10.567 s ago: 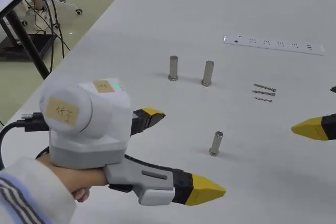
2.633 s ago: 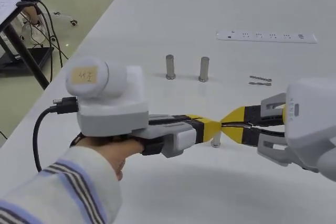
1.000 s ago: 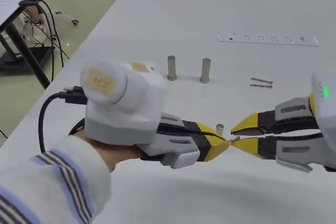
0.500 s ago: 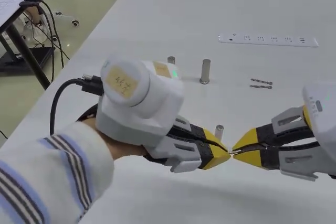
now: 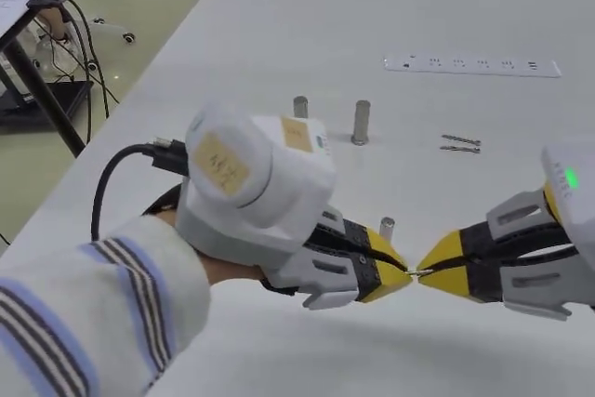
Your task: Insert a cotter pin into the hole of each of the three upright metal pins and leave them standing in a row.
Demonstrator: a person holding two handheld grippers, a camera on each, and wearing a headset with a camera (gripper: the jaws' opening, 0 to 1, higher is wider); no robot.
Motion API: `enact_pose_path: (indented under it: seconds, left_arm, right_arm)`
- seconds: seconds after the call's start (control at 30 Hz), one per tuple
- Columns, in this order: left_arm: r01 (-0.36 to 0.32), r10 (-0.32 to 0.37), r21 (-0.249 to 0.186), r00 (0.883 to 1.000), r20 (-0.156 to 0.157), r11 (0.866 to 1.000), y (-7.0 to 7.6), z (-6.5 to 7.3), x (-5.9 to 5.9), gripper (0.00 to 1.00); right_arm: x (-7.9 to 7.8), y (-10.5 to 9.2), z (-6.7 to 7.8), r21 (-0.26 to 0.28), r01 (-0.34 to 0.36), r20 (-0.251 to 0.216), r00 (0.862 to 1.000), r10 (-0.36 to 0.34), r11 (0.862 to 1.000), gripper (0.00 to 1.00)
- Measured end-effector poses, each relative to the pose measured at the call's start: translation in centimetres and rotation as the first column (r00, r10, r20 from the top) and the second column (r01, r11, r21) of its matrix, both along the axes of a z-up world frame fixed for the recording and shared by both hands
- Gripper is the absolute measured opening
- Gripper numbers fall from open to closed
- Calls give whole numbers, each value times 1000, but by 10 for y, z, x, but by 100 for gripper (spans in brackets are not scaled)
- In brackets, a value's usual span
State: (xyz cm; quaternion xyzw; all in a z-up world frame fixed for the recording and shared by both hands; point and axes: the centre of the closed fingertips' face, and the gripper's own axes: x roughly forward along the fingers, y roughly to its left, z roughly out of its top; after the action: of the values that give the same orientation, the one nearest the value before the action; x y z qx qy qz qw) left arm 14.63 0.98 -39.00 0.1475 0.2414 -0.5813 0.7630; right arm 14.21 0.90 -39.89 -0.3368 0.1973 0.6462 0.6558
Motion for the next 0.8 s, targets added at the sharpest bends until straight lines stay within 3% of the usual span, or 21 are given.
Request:
enact_pose_path:
  seconds: [0.07,0.4,0.8]
  left_arm:
    - [-21,21,-10,1000,-12,1000,1,-1,4,4]
    - [-116,116,-3,993,12,993,14,-6,25,12]
    - [-177,177,8,984,20,984,23,-11,51,15]
  right_arm:
    - [1,0,0,4,10,-5,1000,-10,1000,0]
    - [21,-11,-6,7,97,-16,995,-97,995,0]
    - [46,-21,-13,43,227,-47,973,-225,973,0]
